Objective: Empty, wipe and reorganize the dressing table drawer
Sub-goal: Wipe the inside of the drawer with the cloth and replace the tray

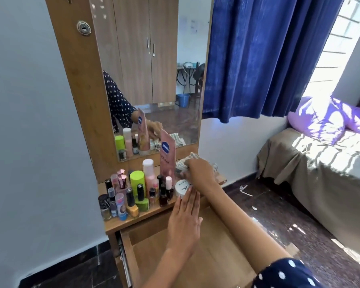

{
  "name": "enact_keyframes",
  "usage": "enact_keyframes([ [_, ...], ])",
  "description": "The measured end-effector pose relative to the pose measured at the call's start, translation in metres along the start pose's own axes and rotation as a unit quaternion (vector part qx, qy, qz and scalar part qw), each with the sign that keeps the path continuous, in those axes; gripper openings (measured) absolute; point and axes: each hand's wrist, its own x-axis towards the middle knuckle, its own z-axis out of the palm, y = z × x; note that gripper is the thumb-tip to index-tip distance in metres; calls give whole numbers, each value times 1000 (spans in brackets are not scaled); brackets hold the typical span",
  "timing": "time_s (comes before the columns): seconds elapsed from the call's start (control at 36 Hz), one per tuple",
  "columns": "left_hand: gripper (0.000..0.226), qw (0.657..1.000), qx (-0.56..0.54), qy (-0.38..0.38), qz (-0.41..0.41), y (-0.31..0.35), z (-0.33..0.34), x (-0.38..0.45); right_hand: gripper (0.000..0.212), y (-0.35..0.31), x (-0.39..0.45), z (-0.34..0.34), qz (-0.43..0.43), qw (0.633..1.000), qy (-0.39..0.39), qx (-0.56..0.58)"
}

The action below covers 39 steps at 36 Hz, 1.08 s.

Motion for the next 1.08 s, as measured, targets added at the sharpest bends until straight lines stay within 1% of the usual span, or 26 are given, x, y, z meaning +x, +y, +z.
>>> enact_keyframes([
  [0.06,63,1000,3,19,2,-2,4,0,14,12,-5,5,5,996,-16,91],
  [0.08,63,999,4,32,5,-3,6,0,17,18,-11,5,13,990,-7,137],
  [0.14,62,998,8,59,15,-5,8,2,22,32,-25,1,44,974,65,214],
  [0.19,61,997,19,73,28,-6,7,6,18,46,-41,-3,86,955,141,245],
  [0.22,59,996,25,75,34,-6,6,9,17,53,-49,-4,107,950,162,243],
  [0.28,56,995,32,81,49,-6,5,16,15,64,-62,-3,138,947,174,231],
  [0.36,55,994,30,88,64,-4,3,30,24,75,-70,6,142,948,157,239],
  [0.44,57,994,34,87,54,-4,0,42,49,83,-68,11,124,945,125,274],
  [0.53,53,995,17,91,36,-6,2,46,75,89,-63,15,103,947,68,296],
  [0.67,63,992,-44,115,15,-1,8,45,100,93,-56,23,96,946,23,308],
  [0.78,63,990,-46,131,-6,0,12,47,107,93,-50,27,95,950,2,298],
  [0.86,60,990,-45,129,-19,-1,16,48,107,92,-47,29,81,952,-4,296],
  [0.92,59,990,-54,128,-24,-1,18,48,112,92,-44,29,74,954,-8,289],
  [1.0,65,991,-56,119,-28,0,18,48,119,91,-41,27,72,959,-11,274],
  [1.08,68,992,-49,108,-31,0,17,48,113,88,-36,27,70,960,-7,270],
])
